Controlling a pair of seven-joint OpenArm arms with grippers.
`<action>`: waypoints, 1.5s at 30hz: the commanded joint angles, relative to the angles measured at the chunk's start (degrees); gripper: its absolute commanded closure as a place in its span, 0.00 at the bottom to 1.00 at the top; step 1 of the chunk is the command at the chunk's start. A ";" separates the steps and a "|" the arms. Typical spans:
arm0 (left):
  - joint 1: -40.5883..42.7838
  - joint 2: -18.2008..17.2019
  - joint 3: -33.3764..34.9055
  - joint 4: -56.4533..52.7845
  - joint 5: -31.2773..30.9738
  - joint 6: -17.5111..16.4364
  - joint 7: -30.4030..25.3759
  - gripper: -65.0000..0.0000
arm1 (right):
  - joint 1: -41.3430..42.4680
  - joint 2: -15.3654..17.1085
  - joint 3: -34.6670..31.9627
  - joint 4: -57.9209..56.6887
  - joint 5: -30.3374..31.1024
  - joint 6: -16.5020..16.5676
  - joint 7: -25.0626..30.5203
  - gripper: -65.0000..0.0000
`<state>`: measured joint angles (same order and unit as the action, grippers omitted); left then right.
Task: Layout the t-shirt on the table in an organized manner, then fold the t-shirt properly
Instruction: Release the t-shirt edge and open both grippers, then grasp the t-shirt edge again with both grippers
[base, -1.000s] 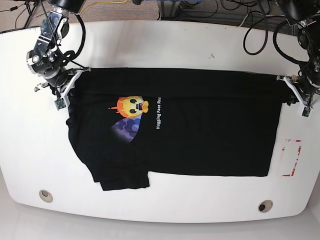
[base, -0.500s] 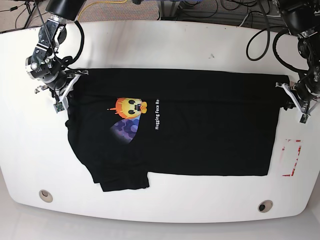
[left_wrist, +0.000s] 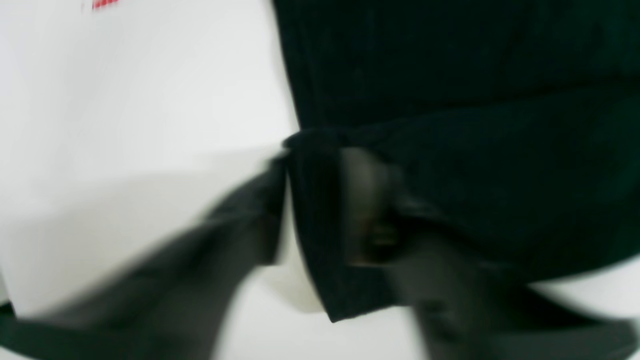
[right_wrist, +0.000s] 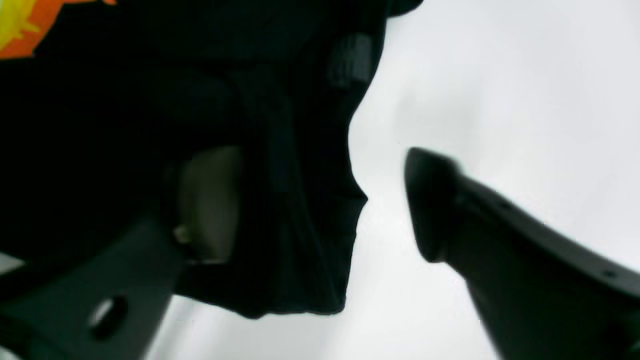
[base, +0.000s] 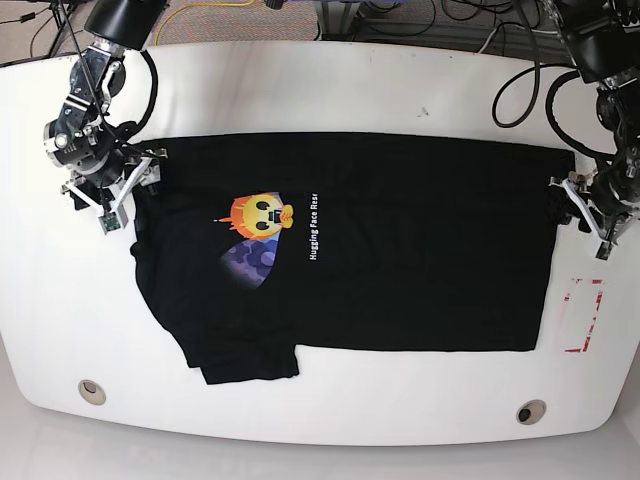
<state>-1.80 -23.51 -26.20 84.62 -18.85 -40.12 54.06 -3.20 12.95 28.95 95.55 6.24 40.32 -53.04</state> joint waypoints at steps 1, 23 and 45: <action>-0.97 -1.33 -0.40 0.96 -0.45 0.12 -0.92 0.42 | 1.05 0.98 0.46 2.43 0.57 -0.32 1.12 0.04; 1.50 -1.50 -8.49 8.00 -0.88 0.12 -0.22 0.38 | -6.16 -2.80 8.54 13.16 1.10 -0.32 0.77 0.01; 4.13 -0.01 -10.60 7.73 -0.97 0.12 -0.30 0.38 | -0.89 -3.68 8.81 -4.34 1.10 -0.32 1.04 0.02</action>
<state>3.01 -22.26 -36.60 91.61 -19.20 -40.07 54.72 -5.10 8.47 37.45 91.55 6.68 40.07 -52.93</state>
